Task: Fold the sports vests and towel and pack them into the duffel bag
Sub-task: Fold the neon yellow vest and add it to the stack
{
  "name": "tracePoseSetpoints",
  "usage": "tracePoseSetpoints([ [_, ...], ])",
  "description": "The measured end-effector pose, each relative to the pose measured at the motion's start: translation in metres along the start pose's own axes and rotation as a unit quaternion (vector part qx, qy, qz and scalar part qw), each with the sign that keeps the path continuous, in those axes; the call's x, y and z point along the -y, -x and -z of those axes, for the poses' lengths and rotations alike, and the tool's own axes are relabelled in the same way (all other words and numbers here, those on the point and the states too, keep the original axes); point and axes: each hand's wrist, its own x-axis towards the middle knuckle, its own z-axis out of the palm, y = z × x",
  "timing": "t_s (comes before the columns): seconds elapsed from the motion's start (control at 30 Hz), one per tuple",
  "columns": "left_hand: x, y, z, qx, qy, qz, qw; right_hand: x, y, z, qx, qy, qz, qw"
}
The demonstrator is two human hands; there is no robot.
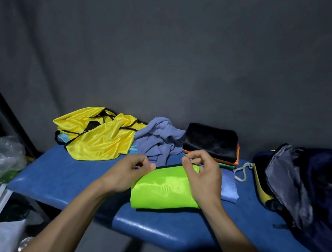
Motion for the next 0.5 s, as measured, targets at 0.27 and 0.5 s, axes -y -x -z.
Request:
tracePoseSetpoints([
  [0.27, -0.041, -0.081, -0.06, -0.075, 0.0, -0.002, 0.997, -0.015, -0.038, 0.065, -0.094, 0.074, -0.006, 0.993],
  [0.5, -0.034, -0.108, -0.095, -0.135, -0.071, -0.001, 0.988, -0.043, -0.059, 0.084, -0.071, 0.242, 0.055, 0.966],
])
